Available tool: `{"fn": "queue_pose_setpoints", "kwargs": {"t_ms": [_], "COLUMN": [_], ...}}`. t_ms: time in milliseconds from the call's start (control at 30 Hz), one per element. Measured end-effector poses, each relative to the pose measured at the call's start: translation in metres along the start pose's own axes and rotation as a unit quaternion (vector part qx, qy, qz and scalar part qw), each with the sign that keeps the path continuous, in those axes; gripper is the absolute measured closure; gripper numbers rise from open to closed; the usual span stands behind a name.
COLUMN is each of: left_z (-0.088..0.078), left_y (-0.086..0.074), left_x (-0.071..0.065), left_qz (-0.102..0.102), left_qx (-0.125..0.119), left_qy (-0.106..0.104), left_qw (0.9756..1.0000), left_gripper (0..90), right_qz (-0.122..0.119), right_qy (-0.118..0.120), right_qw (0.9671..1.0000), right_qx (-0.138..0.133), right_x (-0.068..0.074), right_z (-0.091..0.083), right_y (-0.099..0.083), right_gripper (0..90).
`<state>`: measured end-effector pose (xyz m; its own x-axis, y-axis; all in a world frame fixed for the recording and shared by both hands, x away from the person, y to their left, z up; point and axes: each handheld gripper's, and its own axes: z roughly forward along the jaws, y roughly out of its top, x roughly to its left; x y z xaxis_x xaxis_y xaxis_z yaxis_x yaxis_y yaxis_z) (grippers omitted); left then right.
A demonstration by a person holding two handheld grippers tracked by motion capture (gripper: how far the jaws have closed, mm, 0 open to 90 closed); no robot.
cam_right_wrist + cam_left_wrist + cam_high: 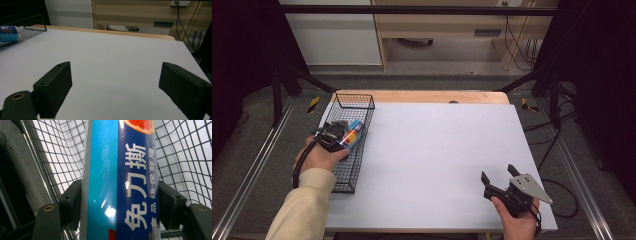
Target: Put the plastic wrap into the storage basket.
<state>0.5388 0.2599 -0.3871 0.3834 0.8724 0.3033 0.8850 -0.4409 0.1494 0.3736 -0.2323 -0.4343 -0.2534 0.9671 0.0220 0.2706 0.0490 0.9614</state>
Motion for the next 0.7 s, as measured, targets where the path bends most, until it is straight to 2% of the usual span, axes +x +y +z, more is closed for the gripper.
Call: {"fn": "queue_pose_setpoints", "kwargs": {"t_ms": [33,67,100,167,400,467,500,567,667,700], "left_z": [-0.002,-0.006,-0.009,-0.016,-0.040,-0.045,-0.048,-0.055,-0.066,-0.069], "left_y": [-0.001,-0.002,-0.003,-0.005,-0.013,-0.016,-0.017,-0.020,-0.024,-0.025], "left_x": [-0.001,-0.002,-0.003,-0.005,-0.012,-0.012,-0.012,-0.013,-0.020,-0.024], "left_qz": [0.001,-0.004,-0.007,-0.004,0.009,0.013,0.014,0.012,0.020,0.025], "left_qx": [-0.018,-0.034,-0.041,-0.059,-0.111,-0.122,-0.130,-0.151,-0.191,-0.207], "left_qy": [0.006,0.000,0.000,0.013,0.033,0.048,0.053,0.048,0.038,0.034], "left_qw": [0.9998,0.9994,0.9991,0.9982,0.9932,0.9913,0.9900,0.9873,0.9807,0.9774], "left_gripper": [29.6,26.2,22.9,16.6,10.9,10.2,10.1,9.8,7.5,7.4], "right_qz": [0.000,-0.001,-0.001,0.000,-0.001,-0.002,-0.002,-0.001,-0.001,-0.001], "right_qy": [0.000,-0.001,0.000,0.000,-0.003,-0.004,-0.006,-0.006,-0.007,-0.008], "right_qw": [1.0000,1.0000,1.0000,1.0000,1.0000,1.0000,1.0000,1.0000,1.0000,1.0000], "right_qx": [-0.001,-0.002,-0.002,-0.002,-0.001,0.000,0.002,0.001,0.000,0.000], "right_x": [0.000,0.000,0.000,0.000,0.001,0.000,0.000,-0.001,-0.001,-0.001], "right_z": [0.000,-0.001,-0.001,-0.001,-0.001,0.000,-0.001,-0.001,-0.001,-0.001], "right_y": [0.000,0.000,0.000,0.000,0.000,0.000,0.000,0.000,0.000,0.000], "right_gripper": [11.4,11.2,11.1,10.7,10.2,10.1,10.0,9.9,9.2,8.5]}}
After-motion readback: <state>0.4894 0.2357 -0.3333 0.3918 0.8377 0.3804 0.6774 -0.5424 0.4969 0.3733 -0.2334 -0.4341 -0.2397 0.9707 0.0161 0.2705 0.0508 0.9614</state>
